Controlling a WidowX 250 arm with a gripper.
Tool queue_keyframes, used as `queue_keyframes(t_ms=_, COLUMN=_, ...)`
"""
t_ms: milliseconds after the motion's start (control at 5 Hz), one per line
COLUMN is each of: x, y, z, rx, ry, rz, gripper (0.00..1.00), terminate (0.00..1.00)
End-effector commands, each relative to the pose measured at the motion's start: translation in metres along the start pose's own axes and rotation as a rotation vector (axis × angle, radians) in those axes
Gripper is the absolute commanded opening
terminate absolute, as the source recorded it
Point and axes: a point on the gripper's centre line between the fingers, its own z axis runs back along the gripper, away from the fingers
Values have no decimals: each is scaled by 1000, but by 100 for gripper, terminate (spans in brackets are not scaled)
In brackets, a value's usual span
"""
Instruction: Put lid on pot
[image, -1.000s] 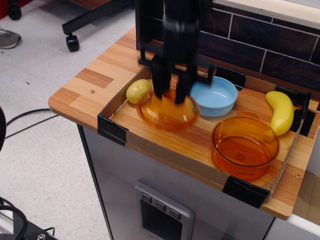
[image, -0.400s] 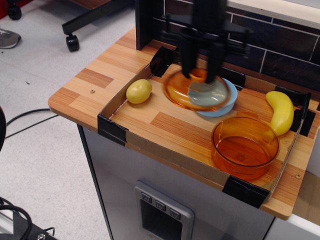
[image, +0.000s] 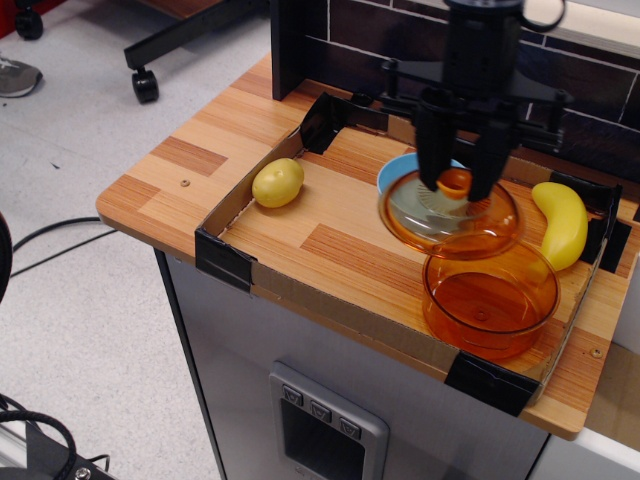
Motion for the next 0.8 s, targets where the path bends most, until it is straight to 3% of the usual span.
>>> queue_keyframes(t_ms=0, x=17, y=-19, z=-17, rx=6, ry=-100, rz=9, gripper=0, terminate=0)
queue_keyframes(t_ms=600, x=6, y=-25, z=-32, rx=25, ry=-135, rz=-55, gripper=0, terminate=0)
